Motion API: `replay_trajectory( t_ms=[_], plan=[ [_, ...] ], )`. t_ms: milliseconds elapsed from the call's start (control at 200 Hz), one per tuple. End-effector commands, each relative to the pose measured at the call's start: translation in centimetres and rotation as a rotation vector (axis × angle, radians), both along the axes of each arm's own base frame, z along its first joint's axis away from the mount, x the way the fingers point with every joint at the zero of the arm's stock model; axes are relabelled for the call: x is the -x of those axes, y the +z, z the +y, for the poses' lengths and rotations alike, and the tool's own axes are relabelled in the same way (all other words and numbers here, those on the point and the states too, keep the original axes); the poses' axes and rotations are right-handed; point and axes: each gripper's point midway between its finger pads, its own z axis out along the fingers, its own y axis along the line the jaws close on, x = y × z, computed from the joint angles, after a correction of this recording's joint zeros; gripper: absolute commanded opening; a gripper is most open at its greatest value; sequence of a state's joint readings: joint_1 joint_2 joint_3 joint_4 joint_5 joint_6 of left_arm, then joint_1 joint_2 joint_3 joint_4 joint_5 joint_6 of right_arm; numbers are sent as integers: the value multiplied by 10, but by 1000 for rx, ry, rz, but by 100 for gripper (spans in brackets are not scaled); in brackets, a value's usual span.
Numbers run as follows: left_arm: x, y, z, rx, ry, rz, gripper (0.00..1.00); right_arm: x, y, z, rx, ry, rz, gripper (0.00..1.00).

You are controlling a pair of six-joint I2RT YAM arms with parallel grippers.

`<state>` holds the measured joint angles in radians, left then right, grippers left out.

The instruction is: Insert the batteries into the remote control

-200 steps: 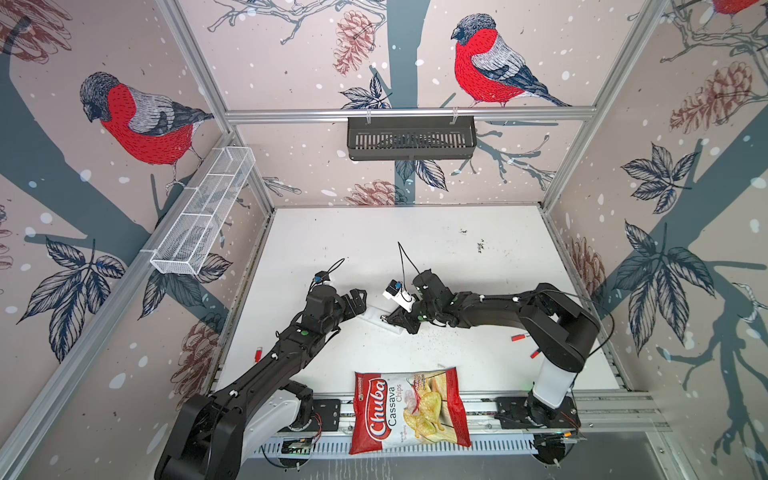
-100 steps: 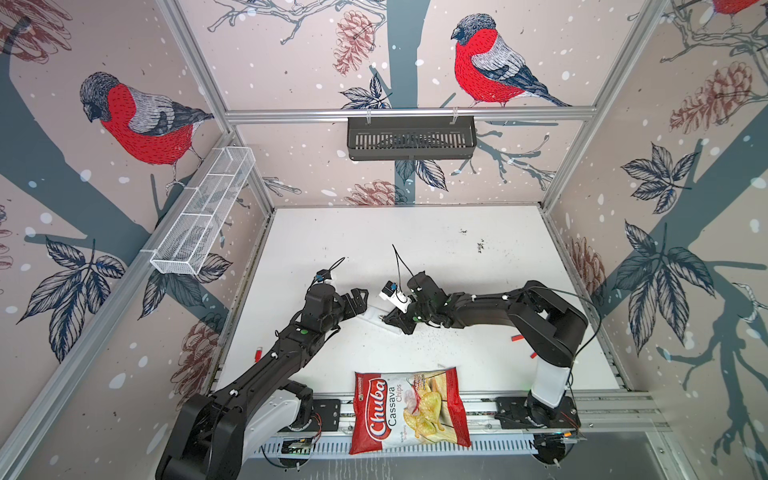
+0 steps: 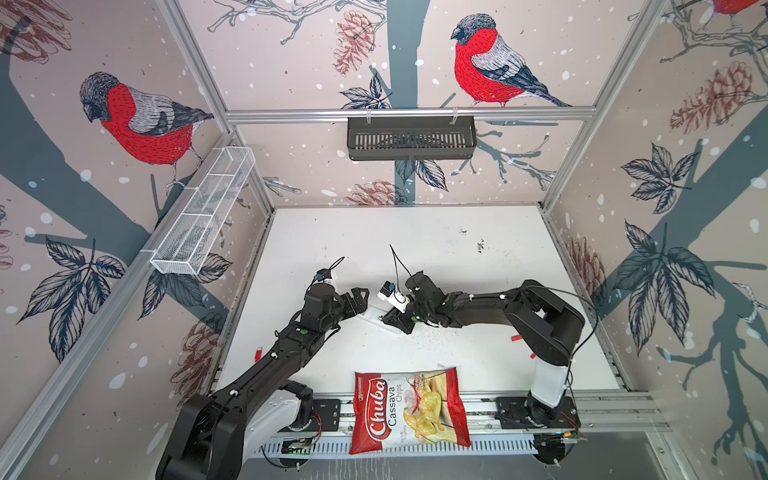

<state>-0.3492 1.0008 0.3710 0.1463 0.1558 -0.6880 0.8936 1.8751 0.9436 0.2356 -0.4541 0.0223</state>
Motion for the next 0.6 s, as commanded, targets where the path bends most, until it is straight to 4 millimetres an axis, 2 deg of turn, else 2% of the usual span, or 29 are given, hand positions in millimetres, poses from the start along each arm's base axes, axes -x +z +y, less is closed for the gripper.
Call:
replay_trajectory(
  t_ms=[0,150,280,465,595],
  plan=[
    [-4,9,-4,11,-19,-33,96,-2,4,-2,6,-5,-19,22],
    [-5,10,-9,26,-45,-38,96,-3,10,-4,4,-18,-26,23],
    [-6,18,-25,83,-125,-61,96,-5,19,-10,-14,-54,-11,28],
    [1,22,-55,181,-287,-41,96,-16,27,-40,-44,-203,58,41],
    [11,18,-65,214,-347,-6,94,-19,22,-61,-10,-292,101,42]
  ],
)
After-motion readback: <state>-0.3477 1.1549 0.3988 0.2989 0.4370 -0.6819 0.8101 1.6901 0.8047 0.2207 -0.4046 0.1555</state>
